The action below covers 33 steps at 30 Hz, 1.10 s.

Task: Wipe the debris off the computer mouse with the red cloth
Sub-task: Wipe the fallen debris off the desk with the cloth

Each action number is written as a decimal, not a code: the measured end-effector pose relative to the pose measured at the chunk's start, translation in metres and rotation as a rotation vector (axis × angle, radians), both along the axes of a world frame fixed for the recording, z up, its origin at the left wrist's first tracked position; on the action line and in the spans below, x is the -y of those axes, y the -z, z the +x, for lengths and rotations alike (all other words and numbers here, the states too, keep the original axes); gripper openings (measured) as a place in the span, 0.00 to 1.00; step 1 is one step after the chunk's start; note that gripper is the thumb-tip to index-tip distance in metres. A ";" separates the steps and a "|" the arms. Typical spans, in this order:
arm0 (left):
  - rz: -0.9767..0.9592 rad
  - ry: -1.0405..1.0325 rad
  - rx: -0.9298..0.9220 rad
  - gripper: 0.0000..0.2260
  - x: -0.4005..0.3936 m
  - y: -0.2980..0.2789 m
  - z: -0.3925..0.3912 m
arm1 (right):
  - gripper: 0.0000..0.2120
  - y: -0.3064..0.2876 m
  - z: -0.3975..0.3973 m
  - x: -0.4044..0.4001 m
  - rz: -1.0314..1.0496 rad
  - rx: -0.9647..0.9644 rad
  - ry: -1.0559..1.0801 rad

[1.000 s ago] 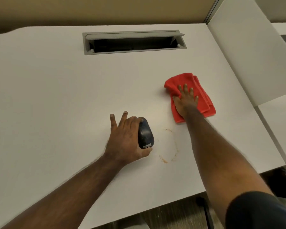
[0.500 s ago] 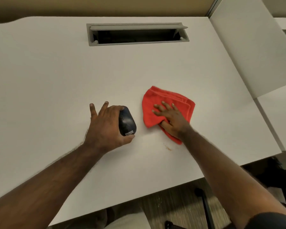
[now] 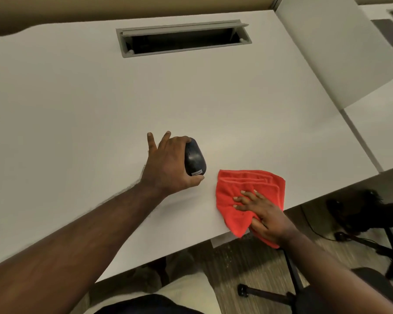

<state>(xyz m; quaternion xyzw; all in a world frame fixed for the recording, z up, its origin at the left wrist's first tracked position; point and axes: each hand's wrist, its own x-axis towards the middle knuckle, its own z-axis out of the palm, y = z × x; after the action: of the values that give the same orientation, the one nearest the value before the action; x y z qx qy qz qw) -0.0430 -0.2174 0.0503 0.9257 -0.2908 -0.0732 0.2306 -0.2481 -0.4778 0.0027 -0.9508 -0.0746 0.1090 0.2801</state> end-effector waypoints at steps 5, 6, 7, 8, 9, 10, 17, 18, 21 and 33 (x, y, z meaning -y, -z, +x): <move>0.004 0.034 0.000 0.43 0.007 0.002 -0.005 | 0.16 -0.006 -0.018 -0.001 0.030 0.031 0.038; 0.007 0.039 -0.001 0.43 0.009 0.003 -0.006 | 0.16 -0.008 -0.021 0.000 0.026 0.031 0.033; 0.010 0.044 0.000 0.43 0.010 0.003 -0.007 | 0.16 -0.010 -0.023 0.000 0.023 0.027 0.028; 0.013 0.050 0.004 0.43 0.012 0.003 -0.007 | 0.17 -0.013 -0.026 0.001 0.017 0.019 0.025; 0.017 0.057 0.008 0.43 0.013 0.003 -0.007 | 0.17 -0.015 -0.029 0.002 0.012 0.002 0.027; 0.022 0.064 0.009 0.43 0.015 0.003 -0.008 | 0.17 -0.018 -0.033 0.003 0.009 -0.020 0.036; 0.053 0.129 -0.025 0.43 0.033 0.006 -0.008 | 0.18 -0.049 -0.073 0.008 0.003 -0.173 0.148; 0.064 0.147 -0.024 0.43 0.037 0.007 -0.009 | 0.18 -0.054 -0.081 0.010 0.019 -0.181 0.215; 0.080 0.185 -0.020 0.42 0.050 0.011 -0.011 | 0.17 -0.068 -0.095 0.023 0.111 -0.163 0.568; 0.228 0.209 -0.007 0.41 0.082 0.026 -0.019 | 0.14 -0.149 0.024 0.110 0.671 0.128 1.407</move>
<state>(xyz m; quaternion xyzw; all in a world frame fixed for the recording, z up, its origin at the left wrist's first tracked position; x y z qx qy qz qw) -0.0617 -0.2998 0.0246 0.9103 -0.3746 -0.1328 0.1161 -0.2243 -0.5883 0.1513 -0.6437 0.5006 -0.1776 0.5510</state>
